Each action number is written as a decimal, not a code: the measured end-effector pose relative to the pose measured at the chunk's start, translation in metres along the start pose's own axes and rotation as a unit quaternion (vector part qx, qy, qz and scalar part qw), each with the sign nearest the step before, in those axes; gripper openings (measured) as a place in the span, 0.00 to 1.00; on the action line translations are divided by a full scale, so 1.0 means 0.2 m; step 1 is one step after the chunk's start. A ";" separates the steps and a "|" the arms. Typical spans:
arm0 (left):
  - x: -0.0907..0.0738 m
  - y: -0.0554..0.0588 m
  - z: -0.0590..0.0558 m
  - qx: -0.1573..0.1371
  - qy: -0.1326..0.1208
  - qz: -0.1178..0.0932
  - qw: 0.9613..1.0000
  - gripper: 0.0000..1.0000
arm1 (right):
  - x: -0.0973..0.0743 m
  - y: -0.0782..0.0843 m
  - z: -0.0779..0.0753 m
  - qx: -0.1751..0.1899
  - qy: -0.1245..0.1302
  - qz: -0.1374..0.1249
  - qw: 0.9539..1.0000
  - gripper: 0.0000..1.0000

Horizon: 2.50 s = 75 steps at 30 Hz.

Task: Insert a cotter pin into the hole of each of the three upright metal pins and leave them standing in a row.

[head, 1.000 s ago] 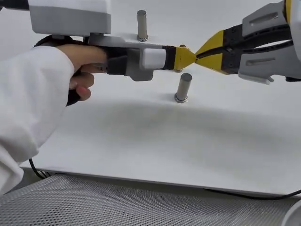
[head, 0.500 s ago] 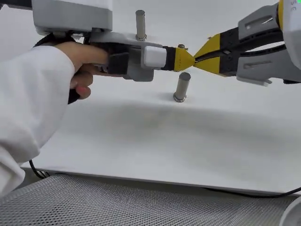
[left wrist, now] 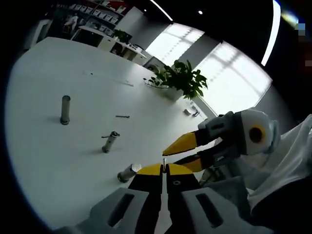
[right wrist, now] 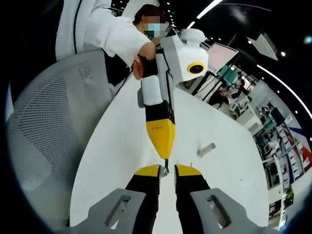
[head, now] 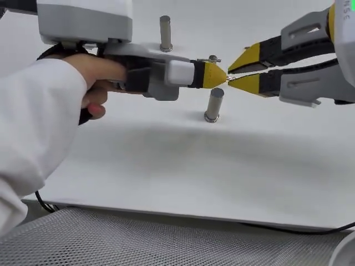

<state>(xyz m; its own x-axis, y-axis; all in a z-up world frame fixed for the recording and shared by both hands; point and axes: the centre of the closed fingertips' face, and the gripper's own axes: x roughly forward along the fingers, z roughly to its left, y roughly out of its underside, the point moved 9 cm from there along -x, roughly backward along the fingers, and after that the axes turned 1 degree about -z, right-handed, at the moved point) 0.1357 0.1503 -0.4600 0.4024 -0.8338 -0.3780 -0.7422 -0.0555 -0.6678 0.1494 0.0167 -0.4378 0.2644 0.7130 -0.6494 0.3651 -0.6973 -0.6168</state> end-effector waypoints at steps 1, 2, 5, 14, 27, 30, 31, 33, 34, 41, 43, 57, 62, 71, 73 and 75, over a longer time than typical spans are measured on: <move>-0.01 0.00 0.00 0.002 -0.001 -0.002 1.000 0.00 | 0.00 0.01 0.00 0.006 -0.003 0.002 1.000 0.06; -0.01 0.00 0.00 0.004 -0.002 -0.002 1.000 0.00 | 0.00 0.01 0.00 0.017 -0.007 0.002 1.000 0.05; -0.02 0.00 0.00 0.013 -0.001 0.000 1.000 0.00 | 0.00 0.02 0.00 0.050 -0.012 -0.004 0.999 0.07; -0.05 -0.01 -0.01 0.058 -0.002 -0.001 0.998 0.00 | -0.04 0.15 -0.04 0.191 -0.039 -0.038 0.980 0.09; -0.06 -0.02 -0.03 0.153 0.014 0.003 0.988 0.00 | -0.06 0.17 0.00 0.289 -0.094 -0.104 0.947 0.12; -0.06 -0.01 -0.04 0.157 0.026 0.016 0.987 0.00 | -0.06 0.17 0.01 0.294 -0.106 -0.112 0.943 0.12; -0.06 -0.01 -0.05 0.153 0.036 0.017 0.987 0.00 | -0.06 0.16 0.02 0.293 -0.110 -0.114 0.943 0.11; -0.07 -0.01 -0.06 0.179 0.044 0.013 0.983 0.00 | -0.06 0.14 0.03 0.291 -0.119 -0.117 0.942 0.11; -0.07 -0.01 -0.07 0.185 0.049 0.016 0.981 0.00 | -0.06 0.14 0.04 0.289 -0.122 -0.117 0.942 0.11; -0.06 0.01 -0.08 0.235 0.061 0.034 0.970 0.00 | -0.04 0.14 0.06 0.293 -0.144 -0.111 0.939 0.04; -0.05 0.02 -0.08 0.241 0.066 0.038 0.968 0.00 | -0.04 0.14 0.06 0.293 -0.147 -0.112 0.938 0.02; -0.01 0.06 -0.08 0.319 0.071 0.072 0.942 0.00 | -0.06 0.14 0.08 0.241 -0.154 -0.086 0.954 0.00; 0.00 0.08 -0.09 0.341 0.076 0.087 0.933 0.00 | -0.06 0.13 0.10 0.223 -0.164 -0.072 0.958 0.00; 0.00 0.08 -0.08 0.346 0.079 0.091 0.931 0.00 | -0.07 0.13 0.11 0.236 -0.158 -0.071 0.956 0.00; 0.00 0.08 -0.08 0.346 0.079 0.091 0.930 0.00 | -0.07 0.14 0.11 0.238 -0.156 -0.072 0.956 0.00; 0.01 0.07 -0.07 0.352 0.073 0.085 0.929 0.01 | -0.07 0.14 0.11 0.238 -0.151 -0.072 0.957 0.00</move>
<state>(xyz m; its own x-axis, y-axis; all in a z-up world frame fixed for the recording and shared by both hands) 0.1186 0.1404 -0.4604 0.1963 -0.8658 -0.4604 -0.2337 0.4146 -0.8795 0.1373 -0.0136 -0.4558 -0.0534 0.8010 -0.5962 -0.0888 -0.5985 -0.7962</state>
